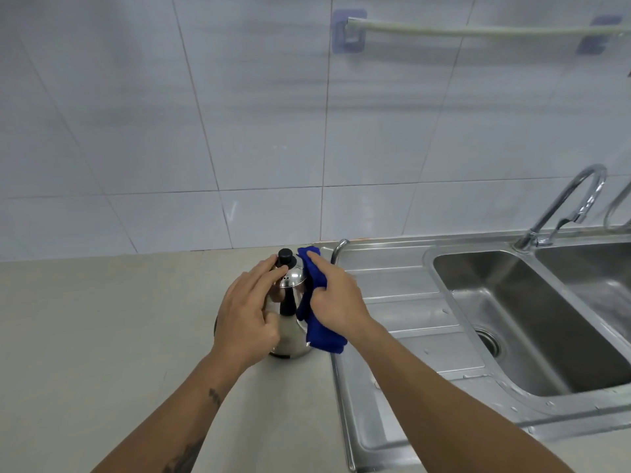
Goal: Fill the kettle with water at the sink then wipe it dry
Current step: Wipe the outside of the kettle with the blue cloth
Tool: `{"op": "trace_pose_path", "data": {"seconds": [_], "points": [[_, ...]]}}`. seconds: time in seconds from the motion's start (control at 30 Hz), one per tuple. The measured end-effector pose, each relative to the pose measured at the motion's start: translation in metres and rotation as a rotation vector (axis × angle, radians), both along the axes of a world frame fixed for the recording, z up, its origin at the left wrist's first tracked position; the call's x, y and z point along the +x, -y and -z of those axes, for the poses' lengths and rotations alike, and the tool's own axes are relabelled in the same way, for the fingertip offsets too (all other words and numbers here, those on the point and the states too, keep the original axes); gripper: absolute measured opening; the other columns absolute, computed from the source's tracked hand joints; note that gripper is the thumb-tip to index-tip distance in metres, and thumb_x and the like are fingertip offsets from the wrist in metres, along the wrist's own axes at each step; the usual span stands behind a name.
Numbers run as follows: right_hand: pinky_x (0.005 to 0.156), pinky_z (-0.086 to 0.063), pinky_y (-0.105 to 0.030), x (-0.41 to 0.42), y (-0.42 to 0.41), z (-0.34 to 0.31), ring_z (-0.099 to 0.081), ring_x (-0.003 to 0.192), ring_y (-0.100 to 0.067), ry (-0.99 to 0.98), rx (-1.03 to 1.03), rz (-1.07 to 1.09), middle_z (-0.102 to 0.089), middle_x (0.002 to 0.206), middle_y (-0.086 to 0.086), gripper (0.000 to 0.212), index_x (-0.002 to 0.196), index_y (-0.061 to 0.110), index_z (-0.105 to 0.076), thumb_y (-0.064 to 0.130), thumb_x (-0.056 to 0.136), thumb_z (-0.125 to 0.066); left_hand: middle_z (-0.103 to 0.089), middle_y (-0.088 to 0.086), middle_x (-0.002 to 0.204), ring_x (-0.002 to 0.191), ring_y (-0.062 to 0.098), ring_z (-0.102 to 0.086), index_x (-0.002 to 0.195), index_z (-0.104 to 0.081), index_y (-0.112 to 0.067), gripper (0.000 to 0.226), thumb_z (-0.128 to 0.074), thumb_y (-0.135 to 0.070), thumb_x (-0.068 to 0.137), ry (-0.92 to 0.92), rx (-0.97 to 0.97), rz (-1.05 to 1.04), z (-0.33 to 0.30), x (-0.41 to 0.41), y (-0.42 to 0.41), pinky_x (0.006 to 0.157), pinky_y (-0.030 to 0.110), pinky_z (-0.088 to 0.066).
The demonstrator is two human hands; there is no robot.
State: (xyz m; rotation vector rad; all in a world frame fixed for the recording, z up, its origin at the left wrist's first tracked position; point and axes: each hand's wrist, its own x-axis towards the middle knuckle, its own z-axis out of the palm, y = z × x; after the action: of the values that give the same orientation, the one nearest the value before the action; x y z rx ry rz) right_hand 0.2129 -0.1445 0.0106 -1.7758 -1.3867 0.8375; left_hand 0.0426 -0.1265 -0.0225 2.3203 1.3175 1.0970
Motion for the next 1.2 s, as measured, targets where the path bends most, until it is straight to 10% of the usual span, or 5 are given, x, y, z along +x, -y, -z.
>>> {"op": "trace_pose_path", "data": {"seconds": [0.33, 0.53, 0.9, 1.2], "points": [[0.086, -0.051, -0.029, 0.001, 0.005, 0.014, -0.059, 0.101, -0.017, -0.015, 0.022, -0.016, -0.059, 0.120, 0.004, 0.077, 0.152, 0.034, -0.035, -0.007, 0.087, -0.046, -0.041, -0.011, 0.154, 0.145, 0.006, -0.033, 0.138, -0.053, -0.025, 0.077, -0.041, 0.004, 0.068, -0.037, -0.030, 0.164, -0.001, -0.026, -0.023, 0.122, 0.048, -0.022], [0.111, -0.041, -0.028, -0.002, 0.033, 0.056, -0.050, 0.128, -0.016, 0.060, 0.130, 0.035, -0.050, 0.145, 0.002, 0.076, 0.152, 0.023, -0.039, -0.005, 0.081, -0.045, -0.051, -0.003, 0.148, 0.136, 0.024, -0.044, 0.129, -0.058, -0.021, 0.062, -0.047, -0.013, 0.069, -0.045, -0.023, -0.185, -0.010, 0.021, 0.005, 0.112, 0.046, -0.035], [0.102, -0.045, -0.023, -0.018, 0.046, 0.073, -0.056, 0.116, -0.010, -0.092, 0.154, 0.196, -0.058, 0.132, 0.006, 0.074, 0.150, 0.026, -0.044, -0.008, 0.084, -0.051, -0.019, 0.015, 0.163, 0.150, 0.036, -0.016, 0.151, -0.033, -0.026, 0.068, -0.030, -0.034, 0.084, -0.289, -0.025, -0.233, 0.001, 0.047, 0.020, 0.123, 0.050, -0.010], [0.085, -0.058, -0.041, -0.007, 0.024, 0.071, -0.064, 0.093, -0.020, -0.126, -0.130, 0.194, -0.064, 0.110, -0.002, 0.060, 0.139, 0.023, -0.050, 0.001, 0.083, -0.054, -0.031, 0.012, 0.158, 0.146, 0.034, -0.026, 0.146, -0.043, -0.023, 0.061, -0.048, -0.027, 0.086, -0.236, -0.012, -0.117, -0.002, 0.029, 0.004, 0.117, 0.053, -0.029]]}}
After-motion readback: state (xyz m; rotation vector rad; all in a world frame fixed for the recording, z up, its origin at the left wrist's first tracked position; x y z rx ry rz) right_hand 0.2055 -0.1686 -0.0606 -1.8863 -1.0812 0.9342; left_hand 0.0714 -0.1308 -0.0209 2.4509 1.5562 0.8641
